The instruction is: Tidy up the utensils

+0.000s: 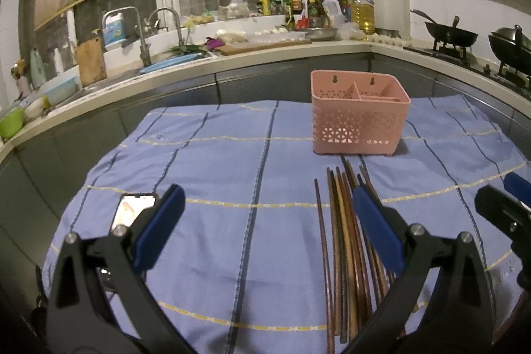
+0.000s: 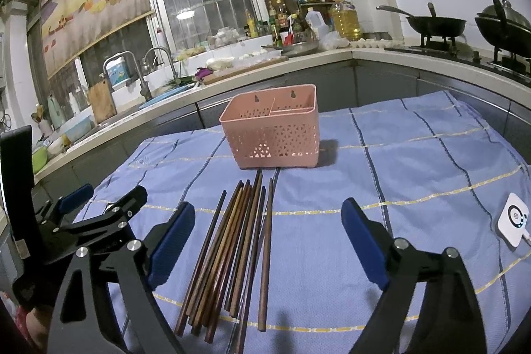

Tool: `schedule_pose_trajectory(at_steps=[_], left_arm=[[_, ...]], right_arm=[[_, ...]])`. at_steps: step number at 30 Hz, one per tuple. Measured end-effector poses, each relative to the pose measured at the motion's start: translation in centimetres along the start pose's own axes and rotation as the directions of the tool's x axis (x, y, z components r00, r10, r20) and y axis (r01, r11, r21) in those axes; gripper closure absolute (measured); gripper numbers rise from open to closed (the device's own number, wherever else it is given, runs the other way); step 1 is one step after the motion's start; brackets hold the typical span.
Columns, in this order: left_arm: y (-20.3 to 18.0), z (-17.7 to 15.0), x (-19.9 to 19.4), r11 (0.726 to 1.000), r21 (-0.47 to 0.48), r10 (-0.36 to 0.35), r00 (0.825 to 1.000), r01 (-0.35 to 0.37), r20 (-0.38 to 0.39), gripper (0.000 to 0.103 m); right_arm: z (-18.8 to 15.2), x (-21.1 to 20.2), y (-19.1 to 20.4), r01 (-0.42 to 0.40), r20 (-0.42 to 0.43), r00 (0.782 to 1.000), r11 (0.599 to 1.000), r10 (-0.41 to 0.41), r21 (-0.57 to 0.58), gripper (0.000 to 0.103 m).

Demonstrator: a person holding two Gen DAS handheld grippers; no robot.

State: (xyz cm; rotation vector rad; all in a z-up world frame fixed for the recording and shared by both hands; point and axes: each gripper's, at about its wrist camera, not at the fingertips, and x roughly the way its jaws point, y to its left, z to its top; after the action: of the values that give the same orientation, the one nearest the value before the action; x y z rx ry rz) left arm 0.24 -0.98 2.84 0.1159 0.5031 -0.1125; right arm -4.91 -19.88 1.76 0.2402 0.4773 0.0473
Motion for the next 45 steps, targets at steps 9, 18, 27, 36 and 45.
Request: schedule_pose_trajectory(at_steps=[9, 18, 27, 36, 45], left_arm=[[0.7, -0.6, 1.1, 0.999, -0.013, -0.035, 0.999, 0.034, -0.034, 0.006], [4.7, -3.1, 5.3, 0.975, -0.120, -0.215, 0.943, 0.189, -0.256, 0.017], [1.4, -5.2, 7.4, 0.935, -0.122, -0.353, 0.860, 0.332, -0.368, 0.038], [1.0, -5.7, 8.9, 0.941, -0.130, -0.338, 0.849, 0.313, -0.406, 0.050], [-0.8, -5.3, 9.6, 0.972, -0.016, -0.223, 0.889, 0.236, -0.401, 0.050]], right_arm=[[-0.3, 0.8, -0.4, -0.004, -0.047, 0.999, 1.000, 0.004, -0.006, 0.017], [-4.2, 6.0, -2.0, 0.007, -0.303, 0.953, 0.999, -0.018, -0.035, 0.058], [-6.1, 7.1, -1.0, -0.016, -0.374, 0.927, 0.992, -0.032, -0.125, 0.067], [-6.0, 7.3, -0.4, -0.023, -0.368, 0.928, 0.983, -0.047, -0.183, 0.067], [-6.4, 7.9, 0.0, -0.005, -0.360, 0.929, 0.972, -0.082, -0.234, 0.070]])
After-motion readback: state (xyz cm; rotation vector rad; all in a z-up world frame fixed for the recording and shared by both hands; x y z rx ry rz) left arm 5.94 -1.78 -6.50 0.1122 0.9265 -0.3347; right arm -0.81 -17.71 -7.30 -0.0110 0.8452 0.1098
